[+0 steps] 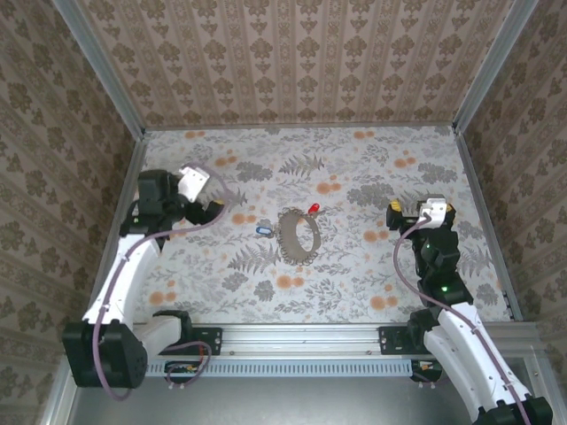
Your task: Put the keys on the keyring
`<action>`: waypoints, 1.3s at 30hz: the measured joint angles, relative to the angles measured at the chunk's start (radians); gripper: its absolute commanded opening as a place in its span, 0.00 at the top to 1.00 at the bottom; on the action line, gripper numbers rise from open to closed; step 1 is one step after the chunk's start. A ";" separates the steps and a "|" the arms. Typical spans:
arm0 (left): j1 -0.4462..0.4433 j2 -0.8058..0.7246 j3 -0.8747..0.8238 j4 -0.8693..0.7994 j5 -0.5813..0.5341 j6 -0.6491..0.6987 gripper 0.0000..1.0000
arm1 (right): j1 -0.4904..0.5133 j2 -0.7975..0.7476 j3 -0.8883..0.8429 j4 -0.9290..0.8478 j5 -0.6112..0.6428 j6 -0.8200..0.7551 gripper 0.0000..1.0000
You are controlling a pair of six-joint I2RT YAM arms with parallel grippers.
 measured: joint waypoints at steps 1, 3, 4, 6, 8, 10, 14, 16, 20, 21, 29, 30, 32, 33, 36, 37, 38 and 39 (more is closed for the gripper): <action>0.023 -0.006 -0.065 0.072 -0.015 -0.060 0.00 | -0.001 0.003 0.002 0.010 0.000 0.001 0.00; 0.052 -0.002 -0.185 0.210 -0.070 -0.152 0.00 | -0.002 0.014 0.001 0.029 -0.009 -0.003 0.00; 0.062 0.009 -0.246 0.291 -0.098 -0.181 0.00 | -0.002 0.029 -0.005 0.048 -0.015 -0.009 0.00; 0.063 0.055 -0.336 0.428 -0.146 -0.205 0.00 | -0.002 0.077 -0.031 0.093 -0.019 -0.010 0.00; 0.060 0.108 -0.372 0.509 -0.188 -0.212 0.00 | -0.002 0.144 -0.064 0.137 -0.019 -0.010 0.00; 0.060 0.148 -0.389 0.595 -0.221 -0.216 0.00 | -0.002 0.225 -0.100 0.195 -0.028 -0.014 0.00; 0.061 0.217 -0.402 0.773 -0.263 -0.239 0.00 | -0.002 0.478 -0.158 0.378 -0.054 -0.037 0.01; 0.061 0.275 -0.412 0.888 -0.272 -0.257 0.00 | -0.005 0.594 -0.154 0.455 -0.075 -0.044 0.00; 0.060 0.427 -0.419 1.046 -0.309 -0.287 0.00 | -0.005 0.826 -0.085 0.625 -0.092 -0.047 0.00; 0.060 0.457 -0.419 1.062 -0.321 -0.292 0.00 | -0.008 0.893 -0.060 0.675 -0.092 -0.042 0.00; 0.054 0.481 -0.393 1.073 -0.335 -0.294 0.00 | -0.079 1.013 0.063 0.694 -0.082 0.010 0.00; 0.054 0.481 -0.391 1.073 -0.336 -0.294 0.00 | -0.091 1.012 0.074 0.694 -0.083 0.018 0.00; 0.054 0.481 -0.389 1.073 -0.336 -0.294 0.00 | -0.103 1.012 0.080 0.692 -0.084 0.026 0.00; 0.054 0.481 -0.389 1.073 -0.336 -0.294 0.00 | -0.103 1.012 0.080 0.688 -0.085 0.030 0.00; 0.054 0.481 -0.389 1.073 -0.336 -0.294 0.00 | -0.103 1.012 0.080 0.673 -0.090 0.040 0.00; 0.054 0.481 -0.389 1.073 -0.336 -0.294 0.00 | -0.103 1.012 0.080 0.669 -0.093 0.042 0.00; 0.054 0.481 -0.389 1.073 -0.336 -0.294 0.00 | -0.103 1.012 0.080 0.667 -0.093 0.043 0.01; 0.054 0.481 -0.389 1.073 -0.336 -0.294 0.00 | -0.103 1.012 0.080 0.667 -0.093 0.044 0.00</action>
